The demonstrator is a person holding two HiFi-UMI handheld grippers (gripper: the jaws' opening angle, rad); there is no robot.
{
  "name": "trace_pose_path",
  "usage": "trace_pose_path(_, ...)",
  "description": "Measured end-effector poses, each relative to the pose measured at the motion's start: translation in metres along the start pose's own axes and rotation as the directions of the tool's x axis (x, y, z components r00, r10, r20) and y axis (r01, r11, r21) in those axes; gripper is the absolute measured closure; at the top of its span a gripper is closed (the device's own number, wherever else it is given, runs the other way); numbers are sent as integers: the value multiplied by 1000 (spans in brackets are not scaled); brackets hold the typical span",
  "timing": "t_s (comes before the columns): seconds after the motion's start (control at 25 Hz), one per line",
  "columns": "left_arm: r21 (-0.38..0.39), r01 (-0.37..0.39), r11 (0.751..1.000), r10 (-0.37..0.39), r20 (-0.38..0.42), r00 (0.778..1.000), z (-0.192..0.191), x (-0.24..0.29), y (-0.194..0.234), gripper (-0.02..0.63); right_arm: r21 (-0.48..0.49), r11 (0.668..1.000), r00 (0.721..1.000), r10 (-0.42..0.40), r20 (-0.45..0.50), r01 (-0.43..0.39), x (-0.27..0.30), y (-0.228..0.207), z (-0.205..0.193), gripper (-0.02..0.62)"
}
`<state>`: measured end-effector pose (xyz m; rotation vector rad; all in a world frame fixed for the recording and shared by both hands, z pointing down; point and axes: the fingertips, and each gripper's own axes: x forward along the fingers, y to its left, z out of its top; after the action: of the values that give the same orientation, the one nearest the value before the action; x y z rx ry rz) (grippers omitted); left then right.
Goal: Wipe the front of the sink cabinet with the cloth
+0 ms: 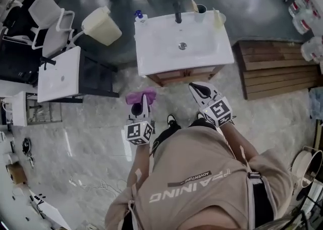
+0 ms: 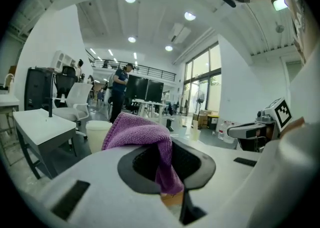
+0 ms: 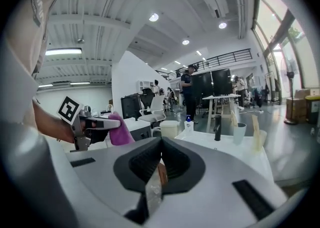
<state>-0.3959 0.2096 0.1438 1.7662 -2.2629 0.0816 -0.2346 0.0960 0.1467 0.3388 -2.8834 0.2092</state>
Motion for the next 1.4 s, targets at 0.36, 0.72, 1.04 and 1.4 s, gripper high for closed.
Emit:
trace_pose_path(0.36,13,161,987,-159,-89,983,-29,20,39,569,66,985,987,-162,1,162,19,24,-3,584)
trace_pose_path(0.72,-1,181,984,-179,-167,970,-63,54,45,569,73,983,985,-167,-45,170,36,12,-30,584)
trace_pose_path(1.04,-139,59,989,-93,-250,964,-138,89,60,569,25,1000,993,-8,-118,11,76,-3,-99,584)
trace_pose_path(1.4,-100,37,994,-64,-280,958,-227,144,68,569,179,981,992,92,-84,-76,132,-14,-189,584)
